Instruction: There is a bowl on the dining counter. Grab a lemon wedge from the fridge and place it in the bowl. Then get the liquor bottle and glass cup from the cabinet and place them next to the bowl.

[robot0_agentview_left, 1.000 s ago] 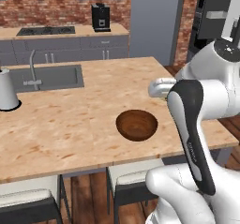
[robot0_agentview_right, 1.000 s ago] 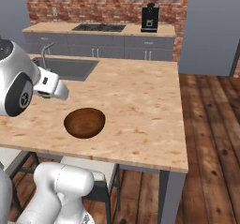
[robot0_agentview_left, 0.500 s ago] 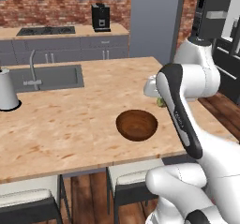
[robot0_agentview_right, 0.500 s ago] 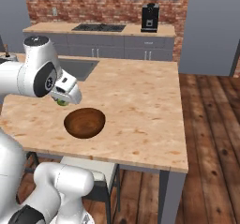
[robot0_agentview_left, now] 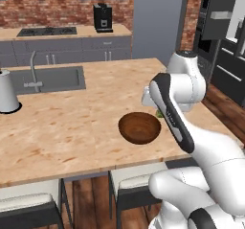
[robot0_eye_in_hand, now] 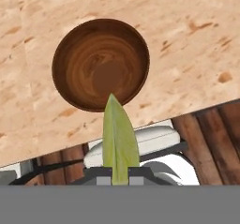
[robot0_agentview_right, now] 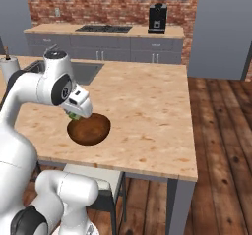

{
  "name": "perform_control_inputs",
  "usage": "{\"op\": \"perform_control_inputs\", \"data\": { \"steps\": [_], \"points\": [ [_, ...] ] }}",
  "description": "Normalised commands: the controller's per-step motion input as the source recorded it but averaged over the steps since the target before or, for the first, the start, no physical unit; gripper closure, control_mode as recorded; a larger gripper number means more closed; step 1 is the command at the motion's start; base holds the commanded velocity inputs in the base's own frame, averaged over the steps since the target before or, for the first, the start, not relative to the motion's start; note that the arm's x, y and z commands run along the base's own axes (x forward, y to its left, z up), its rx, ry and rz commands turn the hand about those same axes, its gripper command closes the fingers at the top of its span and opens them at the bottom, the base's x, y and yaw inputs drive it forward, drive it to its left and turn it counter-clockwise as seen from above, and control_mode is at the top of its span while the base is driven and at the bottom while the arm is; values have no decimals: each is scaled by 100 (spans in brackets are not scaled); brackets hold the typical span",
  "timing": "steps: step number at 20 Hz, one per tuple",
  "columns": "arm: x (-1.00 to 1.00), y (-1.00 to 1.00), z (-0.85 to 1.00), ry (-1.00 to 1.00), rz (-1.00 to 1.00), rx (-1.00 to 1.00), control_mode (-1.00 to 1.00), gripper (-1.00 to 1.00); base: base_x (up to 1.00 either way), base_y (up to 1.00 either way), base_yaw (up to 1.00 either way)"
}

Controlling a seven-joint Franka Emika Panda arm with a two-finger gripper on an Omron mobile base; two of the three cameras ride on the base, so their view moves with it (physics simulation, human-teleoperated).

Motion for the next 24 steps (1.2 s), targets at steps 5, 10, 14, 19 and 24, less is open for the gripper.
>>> {"op": "perform_control_inputs", "data": {
  "steps": [5, 10, 14, 19, 24],
  "points": [
    [50, 0, -40, 0, -9, 0, -100, 100, 0, 0, 0],
    [58, 2, -35, 0, -10, 0, -100, 100, 0, 0, 0],
    [54, 8, -33, 0, -11, 0, -100, 100, 0, 0, 0],
    [50, 10, -34, 0, -12, 0, -100, 100, 0, 0, 0],
    [32, 4, -37, 0, -11, 0, -100, 100, 0, 0, 0]
  ]
}}
